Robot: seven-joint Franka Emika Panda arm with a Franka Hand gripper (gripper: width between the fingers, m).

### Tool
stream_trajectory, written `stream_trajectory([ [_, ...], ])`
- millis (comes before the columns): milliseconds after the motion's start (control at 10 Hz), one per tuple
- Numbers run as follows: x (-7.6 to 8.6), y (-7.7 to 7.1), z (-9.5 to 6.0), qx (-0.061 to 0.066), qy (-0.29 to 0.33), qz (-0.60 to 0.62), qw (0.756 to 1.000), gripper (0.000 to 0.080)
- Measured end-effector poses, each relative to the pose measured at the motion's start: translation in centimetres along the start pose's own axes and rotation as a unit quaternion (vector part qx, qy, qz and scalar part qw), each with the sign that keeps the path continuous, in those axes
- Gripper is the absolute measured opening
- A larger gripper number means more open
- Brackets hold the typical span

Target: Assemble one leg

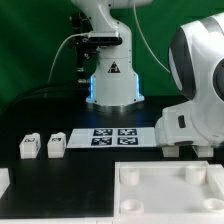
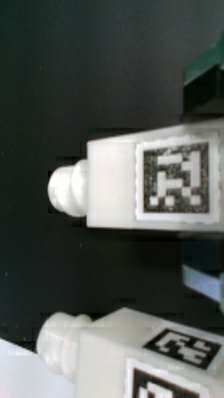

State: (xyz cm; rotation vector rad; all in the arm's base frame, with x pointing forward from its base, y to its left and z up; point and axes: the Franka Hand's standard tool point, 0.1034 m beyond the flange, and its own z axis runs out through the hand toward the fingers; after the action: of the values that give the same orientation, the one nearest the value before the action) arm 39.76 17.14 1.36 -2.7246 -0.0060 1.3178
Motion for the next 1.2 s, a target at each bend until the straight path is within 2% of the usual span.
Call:
stream_trajectory([
  [100, -0.2, 0.1, -0.5, -0.004, -0.003, -0.005, 1.0, 0.0291],
  [200, -0.4, 0.2, -3.0, -0.013, 0.006, -0.016, 1.0, 0.0291],
  [300, -0.9, -0.1, -5.8, -0.012, 0.029, -0.027, 0.999, 0.0291],
  [500, -2.8, -0.4, -10.0, -0.02, 0.069, -0.069, 0.995, 0.0291],
  [600, -3.8, -0.6, -10.3, -0.015, 0.096, -0.054, 0.994, 0.0291],
  [900, -2.9, -0.3, -11.2, -0.014, 0.236, -0.051, 0.97, 0.0291],
  [1000, -2.9, 0.4, -13.0, -0.022, 0.277, -0.078, 0.958, 0.0291],
  [1100, -2.8, 1.0, -16.9, -0.021, 0.315, -0.09, 0.945, 0.0291],
  [1200, -2.0, 1.0, -20.3, -0.019, 0.374, -0.09, 0.923, 0.0291],
])
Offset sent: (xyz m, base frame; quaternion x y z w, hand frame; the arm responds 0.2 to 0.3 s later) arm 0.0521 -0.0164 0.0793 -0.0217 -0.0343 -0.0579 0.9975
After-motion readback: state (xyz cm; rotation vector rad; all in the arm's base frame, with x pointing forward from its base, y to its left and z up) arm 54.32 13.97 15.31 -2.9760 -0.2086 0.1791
